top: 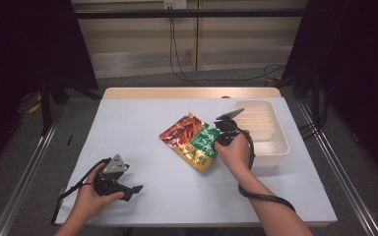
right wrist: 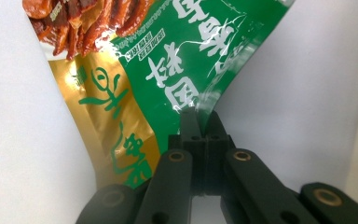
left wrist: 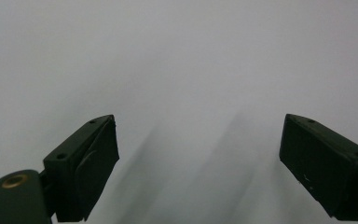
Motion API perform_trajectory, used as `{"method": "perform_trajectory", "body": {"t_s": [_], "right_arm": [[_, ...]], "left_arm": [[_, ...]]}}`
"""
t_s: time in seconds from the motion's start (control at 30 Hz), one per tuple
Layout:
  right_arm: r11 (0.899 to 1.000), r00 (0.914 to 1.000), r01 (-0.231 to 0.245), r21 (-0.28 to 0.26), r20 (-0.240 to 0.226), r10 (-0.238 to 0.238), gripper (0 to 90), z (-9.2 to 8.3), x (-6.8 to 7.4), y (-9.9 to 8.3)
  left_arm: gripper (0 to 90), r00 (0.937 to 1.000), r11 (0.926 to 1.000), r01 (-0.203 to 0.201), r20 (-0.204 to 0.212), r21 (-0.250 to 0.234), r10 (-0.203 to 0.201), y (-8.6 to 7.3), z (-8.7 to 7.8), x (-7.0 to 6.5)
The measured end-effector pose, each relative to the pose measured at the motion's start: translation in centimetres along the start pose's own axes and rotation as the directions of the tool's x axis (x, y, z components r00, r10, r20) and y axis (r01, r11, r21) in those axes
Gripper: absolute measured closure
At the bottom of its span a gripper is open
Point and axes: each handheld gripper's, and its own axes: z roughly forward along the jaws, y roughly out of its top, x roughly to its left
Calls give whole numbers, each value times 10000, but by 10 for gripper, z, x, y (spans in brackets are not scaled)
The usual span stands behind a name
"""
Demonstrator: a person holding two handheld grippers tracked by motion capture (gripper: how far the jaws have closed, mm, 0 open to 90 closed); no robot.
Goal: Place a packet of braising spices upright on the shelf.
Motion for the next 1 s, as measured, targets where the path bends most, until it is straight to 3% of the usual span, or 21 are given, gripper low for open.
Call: {"method": "perform_trajectory", "body": {"t_s": [0.2, 0.43, 0.6, 0.7, 0.73, 0.93, 1.0], "right_arm": [[9971, 9970, 759, -44, -148, -760, 900, -16, -3, 16], [9927, 9929, 1188, -198, 16, -1188, 900, -50, 6, 41], [9883, 9892, 1464, 436, -133, -1459, 900, -79, 17, 68], [9862, 9884, 1514, 675, -182, -1506, 900, -88, 21, 78], [9830, 9858, 1681, 740, -103, -1678, 900, -97, 25, 86], [9738, 9764, 2148, 752, 58, -2158, 900, -127, 35, 108], [9636, 9663, 2564, 763, 37, -2574, 900, -137, 39, 114]], "left_arm": [[114, 9999, 9999, 119, 34, -23, -119, 0, 0, 0], [115, 9999, 9999, 144, 25, -73, -144, 0, -1, 0], [115, 9999, 9998, 106, 29, -156, -106, 0, 0, 0], [115, 10000, 9998, 82, 13, -191, -82, 0, 0, 0], [115, 10000, 10000, 26, 57, -24, -26, 0, -2, 1], [115, 9999, 10000, 62, 137, -58, -61, 0, -2, 1], [115, 9999, 10000, 63, 90, -49, -63, 0, -2, 2]]}}
